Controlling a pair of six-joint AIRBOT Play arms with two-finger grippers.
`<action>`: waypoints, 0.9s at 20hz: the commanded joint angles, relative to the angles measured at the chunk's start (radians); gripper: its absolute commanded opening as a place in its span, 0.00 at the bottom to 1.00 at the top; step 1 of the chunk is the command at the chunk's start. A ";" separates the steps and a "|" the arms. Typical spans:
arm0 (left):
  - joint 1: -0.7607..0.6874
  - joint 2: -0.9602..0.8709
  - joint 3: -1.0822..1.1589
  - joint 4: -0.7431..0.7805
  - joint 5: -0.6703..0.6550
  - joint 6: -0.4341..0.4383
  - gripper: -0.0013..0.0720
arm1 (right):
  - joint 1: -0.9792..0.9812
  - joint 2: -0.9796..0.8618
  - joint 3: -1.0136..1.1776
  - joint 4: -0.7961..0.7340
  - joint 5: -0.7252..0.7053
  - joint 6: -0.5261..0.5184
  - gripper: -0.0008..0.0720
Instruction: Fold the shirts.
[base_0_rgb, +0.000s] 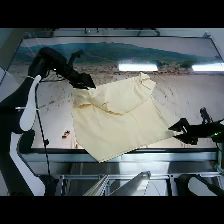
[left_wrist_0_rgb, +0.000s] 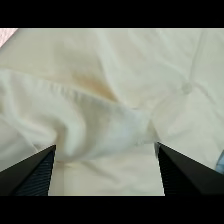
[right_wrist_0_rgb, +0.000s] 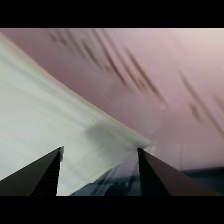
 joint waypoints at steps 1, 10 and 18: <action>-0.061 -0.040 0.014 0.143 0.010 -0.003 1.00 | 0.001 0.021 -0.063 -0.182 -0.019 0.100 0.74; -0.138 -0.103 -0.011 0.133 -0.032 0.000 0.86 | 0.076 0.021 -0.114 0.131 -0.131 -0.113 0.42; -0.097 -0.101 0.028 0.039 -0.048 -0.001 0.04 | 0.087 -0.127 -0.107 0.523 -0.208 -0.426 0.03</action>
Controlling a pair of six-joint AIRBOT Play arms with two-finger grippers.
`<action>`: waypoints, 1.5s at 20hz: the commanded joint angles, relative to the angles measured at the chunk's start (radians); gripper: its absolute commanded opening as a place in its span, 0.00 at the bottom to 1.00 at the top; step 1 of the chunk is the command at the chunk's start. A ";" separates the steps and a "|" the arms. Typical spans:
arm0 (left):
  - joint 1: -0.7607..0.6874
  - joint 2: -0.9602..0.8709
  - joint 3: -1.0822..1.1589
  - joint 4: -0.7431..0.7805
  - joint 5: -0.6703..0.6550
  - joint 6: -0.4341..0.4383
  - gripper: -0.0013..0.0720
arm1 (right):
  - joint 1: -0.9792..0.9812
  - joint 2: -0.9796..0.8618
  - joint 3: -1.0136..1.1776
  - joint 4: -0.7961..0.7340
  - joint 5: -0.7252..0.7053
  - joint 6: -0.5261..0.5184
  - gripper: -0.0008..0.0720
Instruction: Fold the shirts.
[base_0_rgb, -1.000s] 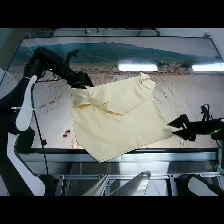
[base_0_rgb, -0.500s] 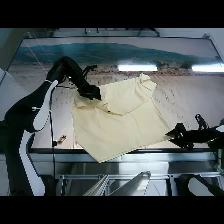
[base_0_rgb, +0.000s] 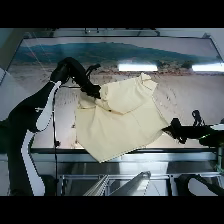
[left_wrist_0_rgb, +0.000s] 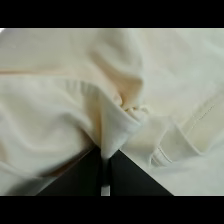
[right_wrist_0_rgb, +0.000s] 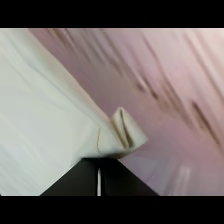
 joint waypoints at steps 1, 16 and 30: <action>0.034 0.005 0.006 -0.084 0.005 -0.007 0.04 | 0.003 -0.072 0.019 0.251 -0.013 -0.211 0.03; 0.415 0.614 -0.892 -0.243 0.192 -0.160 0.05 | 0.023 -0.821 1.347 -0.121 0.232 0.165 0.03; 0.727 0.915 -0.969 -0.244 0.039 -0.150 1.00 | -0.010 -0.832 1.392 -0.120 0.682 0.185 0.59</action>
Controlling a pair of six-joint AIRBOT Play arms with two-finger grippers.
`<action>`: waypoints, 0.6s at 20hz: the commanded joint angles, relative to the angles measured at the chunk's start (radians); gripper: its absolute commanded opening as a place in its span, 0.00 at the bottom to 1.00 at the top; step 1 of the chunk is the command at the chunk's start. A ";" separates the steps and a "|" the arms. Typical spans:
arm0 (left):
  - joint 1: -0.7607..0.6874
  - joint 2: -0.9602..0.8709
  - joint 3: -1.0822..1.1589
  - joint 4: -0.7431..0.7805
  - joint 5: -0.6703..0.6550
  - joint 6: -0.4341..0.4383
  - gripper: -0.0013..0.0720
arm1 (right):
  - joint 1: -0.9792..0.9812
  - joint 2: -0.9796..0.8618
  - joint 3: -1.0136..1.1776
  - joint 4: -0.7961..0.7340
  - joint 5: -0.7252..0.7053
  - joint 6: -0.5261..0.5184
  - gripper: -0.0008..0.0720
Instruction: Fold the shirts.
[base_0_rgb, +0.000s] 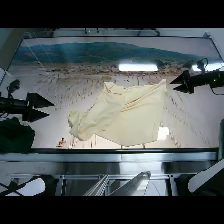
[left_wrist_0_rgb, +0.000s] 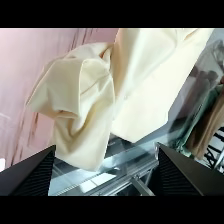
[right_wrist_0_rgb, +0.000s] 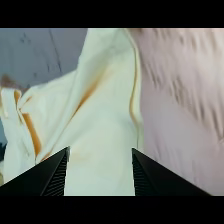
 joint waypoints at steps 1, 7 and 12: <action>-0.007 0.060 0.027 0.010 -0.033 -0.008 1.00 | 0.002 0.007 -0.049 0.001 0.156 0.023 0.59; -0.175 -0.057 0.015 0.037 -0.061 0.010 0.99 | 0.019 0.198 -0.510 -0.043 0.166 -0.029 0.49; -0.315 -0.223 0.015 0.037 0.030 0.022 0.99 | -0.013 0.378 -0.819 -0.173 0.020 -0.043 0.50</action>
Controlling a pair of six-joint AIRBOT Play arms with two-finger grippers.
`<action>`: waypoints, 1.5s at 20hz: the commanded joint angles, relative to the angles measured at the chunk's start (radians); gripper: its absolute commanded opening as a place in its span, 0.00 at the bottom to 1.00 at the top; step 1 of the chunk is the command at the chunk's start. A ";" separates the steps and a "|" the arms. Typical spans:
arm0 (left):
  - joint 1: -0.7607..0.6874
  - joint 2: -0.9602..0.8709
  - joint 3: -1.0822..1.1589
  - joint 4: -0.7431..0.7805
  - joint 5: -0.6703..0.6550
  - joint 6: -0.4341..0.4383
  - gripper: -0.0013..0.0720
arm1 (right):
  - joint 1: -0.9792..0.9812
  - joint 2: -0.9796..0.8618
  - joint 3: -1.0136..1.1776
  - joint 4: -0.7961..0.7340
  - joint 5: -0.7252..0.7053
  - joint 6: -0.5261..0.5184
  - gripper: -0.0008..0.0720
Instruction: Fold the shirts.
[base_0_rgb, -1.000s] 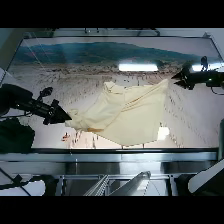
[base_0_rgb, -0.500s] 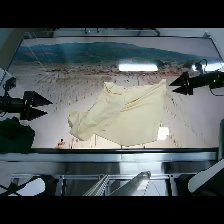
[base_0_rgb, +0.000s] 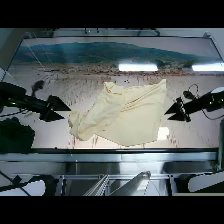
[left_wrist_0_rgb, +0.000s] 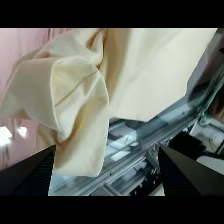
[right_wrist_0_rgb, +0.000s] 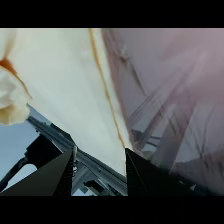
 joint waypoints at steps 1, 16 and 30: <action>-0.104 -0.090 0.001 0.004 0.043 0.019 0.99 | -0.001 0.121 -0.226 -0.064 -0.129 -0.020 0.51; -0.252 -0.106 0.000 0.100 -0.016 0.035 0.12 | 0.338 0.172 -0.471 0.250 -0.247 -0.182 0.03; 0.198 0.610 0.617 -0.638 -0.121 0.138 0.04 | -0.179 1.014 0.261 1.263 0.104 -0.452 0.03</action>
